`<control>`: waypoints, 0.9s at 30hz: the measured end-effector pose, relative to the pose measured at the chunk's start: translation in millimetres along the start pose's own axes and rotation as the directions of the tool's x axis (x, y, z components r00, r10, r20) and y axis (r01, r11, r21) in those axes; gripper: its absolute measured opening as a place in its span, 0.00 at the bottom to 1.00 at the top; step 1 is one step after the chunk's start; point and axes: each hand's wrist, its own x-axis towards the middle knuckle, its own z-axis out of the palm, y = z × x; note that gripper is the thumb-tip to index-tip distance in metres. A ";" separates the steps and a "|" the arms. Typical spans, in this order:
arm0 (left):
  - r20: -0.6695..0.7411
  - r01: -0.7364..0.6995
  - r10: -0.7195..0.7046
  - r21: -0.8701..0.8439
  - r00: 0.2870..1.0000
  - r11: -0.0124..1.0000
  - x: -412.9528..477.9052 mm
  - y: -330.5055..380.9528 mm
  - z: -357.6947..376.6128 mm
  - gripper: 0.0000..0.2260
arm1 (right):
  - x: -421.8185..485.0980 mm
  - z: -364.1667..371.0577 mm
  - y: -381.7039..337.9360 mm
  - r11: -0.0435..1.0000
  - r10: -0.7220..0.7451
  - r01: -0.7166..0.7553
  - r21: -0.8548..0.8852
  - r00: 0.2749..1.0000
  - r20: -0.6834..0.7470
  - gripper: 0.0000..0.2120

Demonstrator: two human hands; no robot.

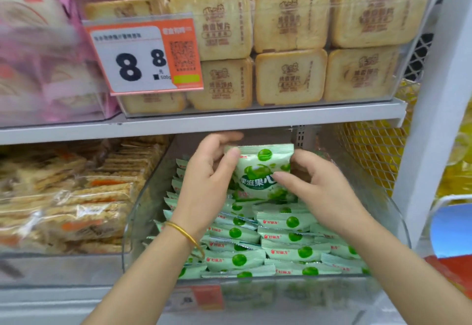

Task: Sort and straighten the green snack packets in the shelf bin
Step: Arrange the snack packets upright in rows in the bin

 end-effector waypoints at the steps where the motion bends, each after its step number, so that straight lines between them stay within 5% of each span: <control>1: 0.029 0.032 -0.030 -0.066 0.999 0.997 -5.9 1.7 -1.8 0.11 | -1.7 -1.7 -0.7 0.998 0.020 -0.021 0.058 1.000 0.019 0.06; 6: 0.198 0.057 -0.016 -0.200 0.980 0.978 -32.9 5.0 -4.6 0.24 | -13.0 -1.6 -2.5 0.905 0.191 -0.221 0.363 0.975 0.117 0.12; 14: 0.405 0.206 -0.110 -0.202 0.907 0.957 -40.7 1.4 -11.7 0.32 | -14.9 1.5 -3.1 0.808 0.265 -0.297 0.508 0.955 0.136 0.11; 24: 0.444 0.235 -0.125 -0.204 0.887 0.950 -36.2 0.1 -10.4 0.34 | -12.9 2.2 0.0 0.776 0.279 -0.289 0.561 0.954 0.107 0.10; 27: 0.366 0.118 -0.126 0.044 0.922 0.992 -38.8 -0.8 -6.6 0.34 | -13.9 2.8 -2.0 0.785 0.269 -0.260 0.562 0.961 0.068 0.08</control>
